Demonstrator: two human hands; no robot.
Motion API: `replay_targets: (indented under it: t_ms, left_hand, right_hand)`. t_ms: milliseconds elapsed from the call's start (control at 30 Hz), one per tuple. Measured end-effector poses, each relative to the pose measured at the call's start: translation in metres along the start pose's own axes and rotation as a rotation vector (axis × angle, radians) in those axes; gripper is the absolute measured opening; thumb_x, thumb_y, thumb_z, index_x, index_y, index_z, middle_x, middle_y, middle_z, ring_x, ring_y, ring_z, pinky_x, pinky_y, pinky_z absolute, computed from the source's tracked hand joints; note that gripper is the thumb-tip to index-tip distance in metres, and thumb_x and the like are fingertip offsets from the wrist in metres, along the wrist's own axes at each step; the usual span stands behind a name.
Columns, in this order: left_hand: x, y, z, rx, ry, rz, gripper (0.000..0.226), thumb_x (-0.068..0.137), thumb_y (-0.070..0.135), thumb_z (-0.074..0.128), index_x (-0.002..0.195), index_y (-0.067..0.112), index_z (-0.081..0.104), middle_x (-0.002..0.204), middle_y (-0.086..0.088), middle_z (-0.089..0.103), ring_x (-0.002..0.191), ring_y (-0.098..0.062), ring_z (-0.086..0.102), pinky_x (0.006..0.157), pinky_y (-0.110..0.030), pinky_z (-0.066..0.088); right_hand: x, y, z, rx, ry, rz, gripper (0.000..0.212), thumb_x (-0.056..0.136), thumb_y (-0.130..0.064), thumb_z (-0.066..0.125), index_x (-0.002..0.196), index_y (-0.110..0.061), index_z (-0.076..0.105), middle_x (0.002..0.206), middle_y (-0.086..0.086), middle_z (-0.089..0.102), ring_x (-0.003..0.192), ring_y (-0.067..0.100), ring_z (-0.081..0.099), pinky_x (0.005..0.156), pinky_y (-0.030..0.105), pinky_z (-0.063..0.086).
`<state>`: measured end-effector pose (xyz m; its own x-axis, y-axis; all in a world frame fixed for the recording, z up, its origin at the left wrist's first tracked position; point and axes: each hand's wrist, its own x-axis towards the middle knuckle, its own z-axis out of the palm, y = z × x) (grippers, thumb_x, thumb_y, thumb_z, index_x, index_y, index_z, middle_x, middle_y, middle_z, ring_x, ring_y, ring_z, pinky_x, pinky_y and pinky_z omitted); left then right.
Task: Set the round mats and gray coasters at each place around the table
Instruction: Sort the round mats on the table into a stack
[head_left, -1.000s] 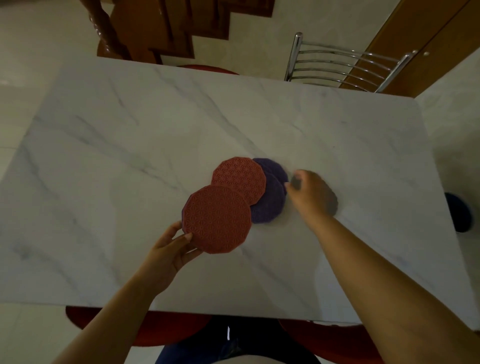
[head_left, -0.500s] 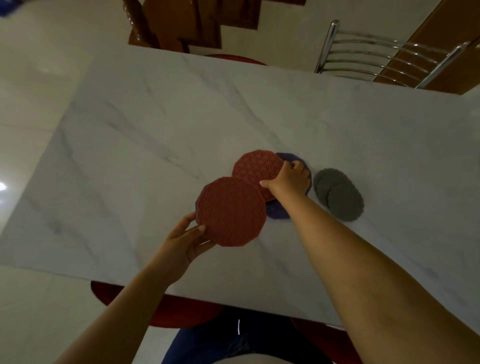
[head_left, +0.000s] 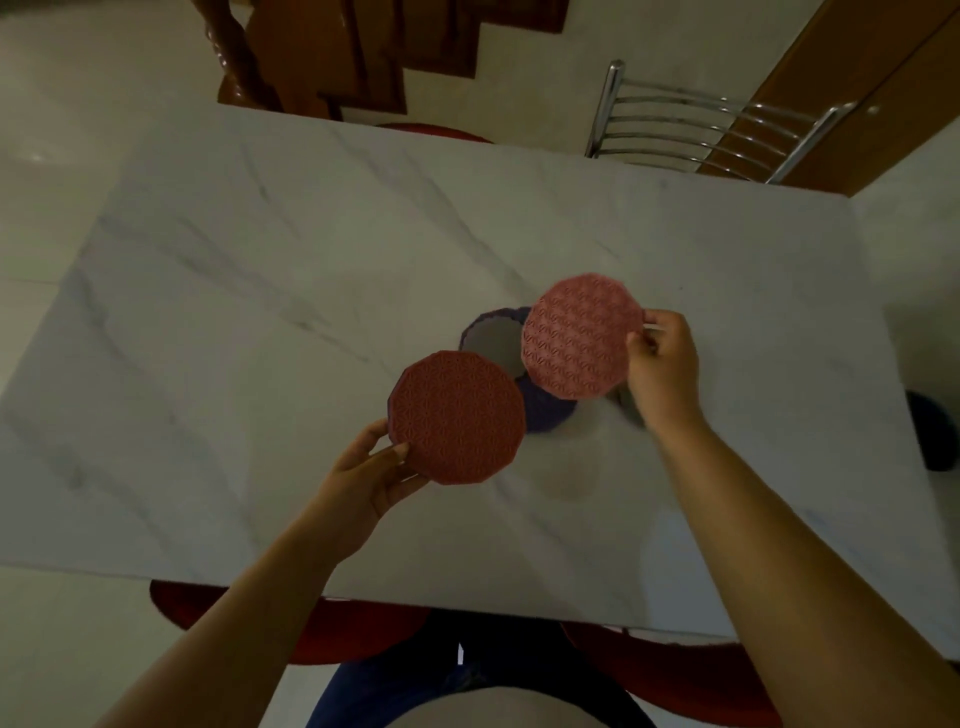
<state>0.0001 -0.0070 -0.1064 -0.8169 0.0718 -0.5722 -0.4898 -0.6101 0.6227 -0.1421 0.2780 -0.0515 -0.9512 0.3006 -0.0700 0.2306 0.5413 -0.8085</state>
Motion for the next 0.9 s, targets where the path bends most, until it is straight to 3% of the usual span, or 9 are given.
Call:
replay_targets:
  t_ms: [100,300,400,533,667,800,900]
  left_hand:
    - [0.005,-0.003,0.011,0.008,-0.023,-0.021,0.03,0.076,0.005,0.06,0.104,0.017,0.063,0.092,-0.008,0.075,0.078,-0.021,0.072,0.07,-0.033,0.059]
    - [0.008,-0.008,0.034,0.019,-0.118,-0.056,0.032,0.077,0.006,0.06,0.108,0.013,0.061,0.094,-0.009,0.075,0.082,-0.022,0.072,0.072,-0.033,0.059]
    - [0.009,-0.01,0.042,0.013,-0.146,-0.067,0.034,0.078,0.005,0.06,0.112,0.012,0.059,0.095,-0.009,0.075,0.082,-0.022,0.072,0.072,-0.033,0.059]
    - [0.009,-0.012,0.047,0.022,-0.166,-0.082,0.032,0.078,0.005,0.059,0.11,0.013,0.061,0.094,-0.008,0.075,0.08,-0.021,0.072,0.072,-0.033,0.059]
    - [0.007,-0.014,0.048,0.018,-0.185,-0.093,0.03,0.079,0.005,0.059,0.108,0.012,0.062,0.092,-0.009,0.074,0.078,-0.022,0.072,0.072,-0.033,0.059]
    - [0.004,-0.016,0.046,0.025,-0.177,-0.11,0.029,0.08,0.003,0.055,0.107,0.012,0.063,0.09,-0.011,0.073,0.078,-0.023,0.071,0.072,-0.034,0.059]
    - [0.004,-0.016,0.044,0.052,-0.165,-0.132,0.032,0.092,0.003,0.041,0.117,0.01,0.06,0.098,-0.014,0.071,0.084,-0.025,0.071,0.074,-0.035,0.059]
  right_hand:
    - [-0.004,0.002,-0.03,0.258,-0.028,0.13,0.027,0.091,-0.009,0.052,0.118,-0.01,0.054,0.108,0.008,0.063,0.095,0.019,0.061,0.082,0.032,0.052]
    - [-0.055,0.009,-0.017,0.632,-0.325,0.416,0.018,0.092,-0.001,0.05,0.099,-0.014,0.06,0.091,0.005,0.065,0.077,0.013,0.062,0.06,0.023,0.055]
    - [-0.073,0.019,-0.005,0.571,-0.31,0.454,0.018,0.092,-0.004,0.051,0.104,-0.013,0.061,0.096,0.007,0.065,0.081,0.015,0.063,0.068,0.029,0.053]
    - [-0.084,0.031,-0.002,0.4,-0.168,0.362,0.024,0.089,-0.007,0.058,0.113,-0.009,0.061,0.106,0.01,0.065,0.091,0.018,0.063,0.083,0.036,0.053]
    - [-0.093,0.033,-0.005,0.459,-0.249,0.38,0.021,0.089,-0.009,0.058,0.106,-0.021,0.061,0.1,0.004,0.067,0.083,0.013,0.066,0.07,0.028,0.056]
    - [-0.097,0.037,-0.008,0.35,-0.265,0.241,0.03,0.087,-0.008,0.061,0.116,-0.017,0.06,0.112,0.004,0.064,0.092,0.014,0.066,0.079,0.03,0.056]
    - [-0.1,0.035,-0.007,0.294,-0.255,0.164,0.032,0.086,-0.009,0.063,0.115,-0.022,0.061,0.107,-0.005,0.063,0.082,0.002,0.066,0.076,0.021,0.055]
